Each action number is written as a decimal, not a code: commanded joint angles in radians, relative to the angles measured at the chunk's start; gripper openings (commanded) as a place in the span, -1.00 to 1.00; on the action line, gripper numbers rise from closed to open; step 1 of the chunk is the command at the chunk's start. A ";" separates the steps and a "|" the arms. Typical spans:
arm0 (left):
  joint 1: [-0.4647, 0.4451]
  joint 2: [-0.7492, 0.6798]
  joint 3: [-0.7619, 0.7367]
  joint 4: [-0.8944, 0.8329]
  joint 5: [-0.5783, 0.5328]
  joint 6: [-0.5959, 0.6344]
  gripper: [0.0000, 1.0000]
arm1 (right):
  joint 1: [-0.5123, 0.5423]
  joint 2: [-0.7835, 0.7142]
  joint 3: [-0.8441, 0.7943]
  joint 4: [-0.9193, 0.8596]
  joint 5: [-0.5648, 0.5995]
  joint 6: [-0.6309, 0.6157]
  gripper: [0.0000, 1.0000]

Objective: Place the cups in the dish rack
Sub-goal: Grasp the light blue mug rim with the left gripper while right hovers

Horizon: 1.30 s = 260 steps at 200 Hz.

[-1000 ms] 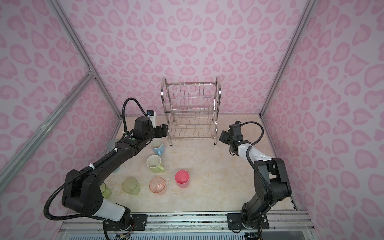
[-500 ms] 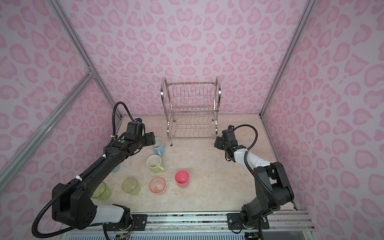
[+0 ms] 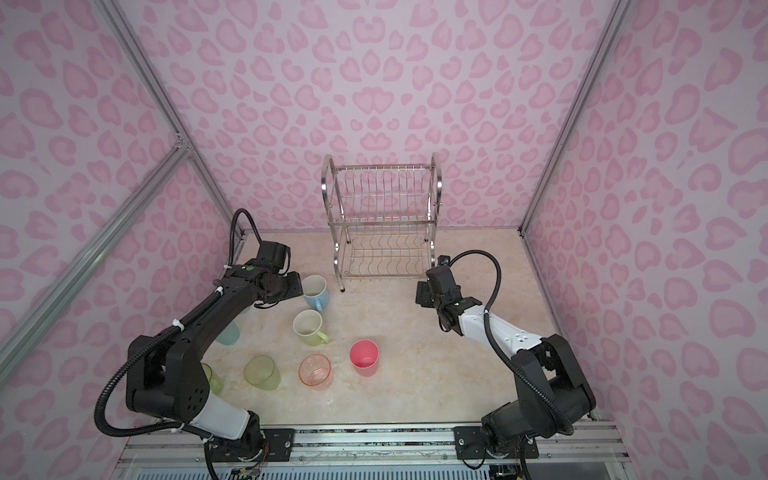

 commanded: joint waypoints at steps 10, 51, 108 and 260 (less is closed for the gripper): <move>0.006 0.057 0.048 -0.019 0.039 0.006 0.14 | 0.020 -0.030 -0.021 0.007 0.018 -0.005 0.66; 0.015 0.144 0.116 -0.063 0.056 0.031 0.05 | 0.040 -0.055 -0.022 -0.014 0.028 -0.023 0.66; 0.018 0.206 0.175 -0.098 0.079 0.041 -0.12 | 0.055 -0.072 -0.016 -0.012 0.049 -0.042 0.65; 0.019 0.246 0.177 -0.073 0.113 0.012 -0.74 | 0.062 -0.086 -0.026 0.010 0.131 -0.048 0.61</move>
